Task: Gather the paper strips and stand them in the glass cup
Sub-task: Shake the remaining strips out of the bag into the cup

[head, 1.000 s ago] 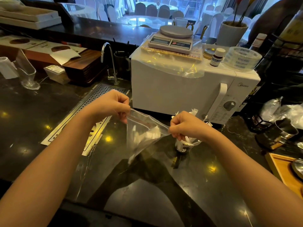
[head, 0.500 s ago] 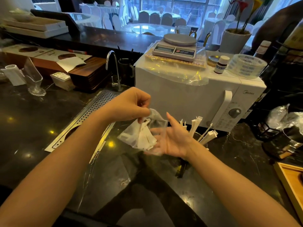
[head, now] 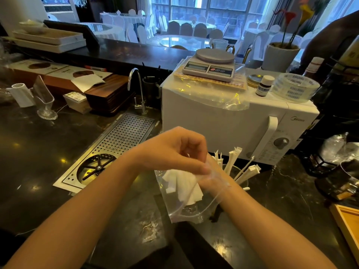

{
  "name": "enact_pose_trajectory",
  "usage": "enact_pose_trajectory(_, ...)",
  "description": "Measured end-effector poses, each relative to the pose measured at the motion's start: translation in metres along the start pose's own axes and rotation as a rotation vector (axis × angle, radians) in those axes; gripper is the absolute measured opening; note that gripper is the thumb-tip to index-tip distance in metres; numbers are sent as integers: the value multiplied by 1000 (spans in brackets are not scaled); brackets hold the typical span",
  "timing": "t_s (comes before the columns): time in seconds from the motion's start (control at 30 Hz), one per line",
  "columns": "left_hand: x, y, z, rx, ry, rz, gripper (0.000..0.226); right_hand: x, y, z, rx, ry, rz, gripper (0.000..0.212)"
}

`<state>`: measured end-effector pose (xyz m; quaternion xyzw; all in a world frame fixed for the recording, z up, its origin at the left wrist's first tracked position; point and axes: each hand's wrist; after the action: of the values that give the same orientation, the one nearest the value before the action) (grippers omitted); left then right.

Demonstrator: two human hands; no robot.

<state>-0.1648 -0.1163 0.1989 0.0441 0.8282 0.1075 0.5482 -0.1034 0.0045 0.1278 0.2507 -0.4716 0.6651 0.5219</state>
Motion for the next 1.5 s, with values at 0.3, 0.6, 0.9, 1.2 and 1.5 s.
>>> enact_pose_trajectory(0.3, 50, -16, -4, -958, -292, -389, 43, 20, 12, -31, -74, 100, -22, 24)
enact_pose_trajectory(0.6, 59, 33, 24, -409, -653, -420, 18, 46, -13, -46, -105, 161, -23, 29)
enact_pose_trajectory(0.9, 50, 101, 19, -320, -157, -293, 21, 84, -33, -76, -341, -20, -290, 25)
enact_pose_trajectory(1.2, 58, 141, 34, -274, -90, -139, 37, 82, -43, -109, -474, -155, -527, 18)
enact_pose_trajectory(1.5, 79, 131, 43, -246, -87, -216, 47, 54, -36, -115, -561, -311, -479, 36)
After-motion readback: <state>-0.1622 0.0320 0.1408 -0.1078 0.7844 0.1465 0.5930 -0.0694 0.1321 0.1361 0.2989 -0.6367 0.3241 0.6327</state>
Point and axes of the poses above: each hand's wrist, its own y-axis towards the middle knuckle, its own z-axis out of the palm, x = y × z, and after that the axes turned 8 degrees about z, right-handed
